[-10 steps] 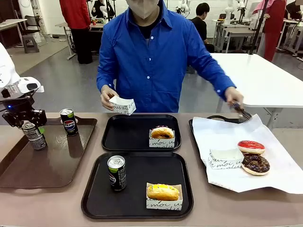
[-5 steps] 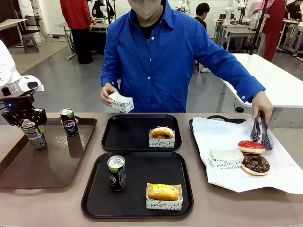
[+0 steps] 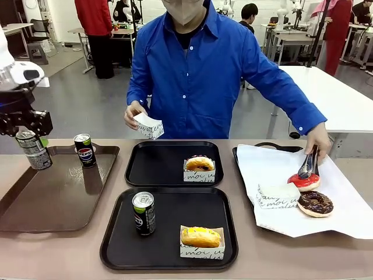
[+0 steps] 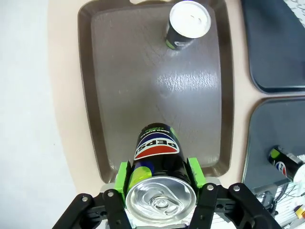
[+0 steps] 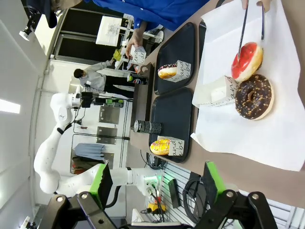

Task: Set up donuts and drinks on trays.
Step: Pick up one Pepsi coke from the Handle tray and place it on the Flat Tray without a Pepsi coke.

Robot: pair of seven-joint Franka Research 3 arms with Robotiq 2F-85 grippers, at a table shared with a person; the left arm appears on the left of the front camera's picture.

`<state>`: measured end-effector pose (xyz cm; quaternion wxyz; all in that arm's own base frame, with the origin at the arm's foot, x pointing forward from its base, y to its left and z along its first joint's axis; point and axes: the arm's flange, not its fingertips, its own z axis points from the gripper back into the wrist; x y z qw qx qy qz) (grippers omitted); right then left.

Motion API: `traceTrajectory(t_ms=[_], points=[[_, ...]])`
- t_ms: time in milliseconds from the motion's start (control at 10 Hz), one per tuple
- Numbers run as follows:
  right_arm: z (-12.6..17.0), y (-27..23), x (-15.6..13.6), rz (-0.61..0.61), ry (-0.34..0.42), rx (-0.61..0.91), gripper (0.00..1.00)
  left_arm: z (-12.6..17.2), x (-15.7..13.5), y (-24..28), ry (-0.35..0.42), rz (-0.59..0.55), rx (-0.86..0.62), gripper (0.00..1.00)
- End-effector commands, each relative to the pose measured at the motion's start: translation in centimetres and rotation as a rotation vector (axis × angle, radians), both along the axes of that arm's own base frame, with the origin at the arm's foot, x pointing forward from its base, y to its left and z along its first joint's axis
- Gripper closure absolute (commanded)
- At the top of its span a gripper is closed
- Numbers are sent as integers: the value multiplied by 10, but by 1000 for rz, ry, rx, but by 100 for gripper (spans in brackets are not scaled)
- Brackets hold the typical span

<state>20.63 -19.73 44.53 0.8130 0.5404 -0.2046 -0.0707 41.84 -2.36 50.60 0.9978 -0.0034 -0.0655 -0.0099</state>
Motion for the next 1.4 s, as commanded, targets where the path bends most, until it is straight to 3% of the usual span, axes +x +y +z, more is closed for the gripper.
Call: traceTrajectory(t_ms=[0, 100, 200, 400, 700, 1300], points=[[-1, -1, 0, 5, -16, 8, 0, -13, 13, 3, 9, 17, -3, 100], [-1, -1, 0, 5, -16, 8, 0, -13, 13, 3, 9, 17, -3, 100], [-1, -1, 0, 5, -16, 8, 0, 2, -4, 0, 0, -1, 0, 41], [-1, -1, 0, 5, -16, 8, 0, 11, 5, -26, -52, -30, -96, 41], [-1, -1, 0, 5, -16, 8, 0, 11, 27, -107, -72, -168, -94, 41], [-1, -1, 0, 5, -16, 8, 0, -57, 70, -209, -16, -292, -73, 41]])
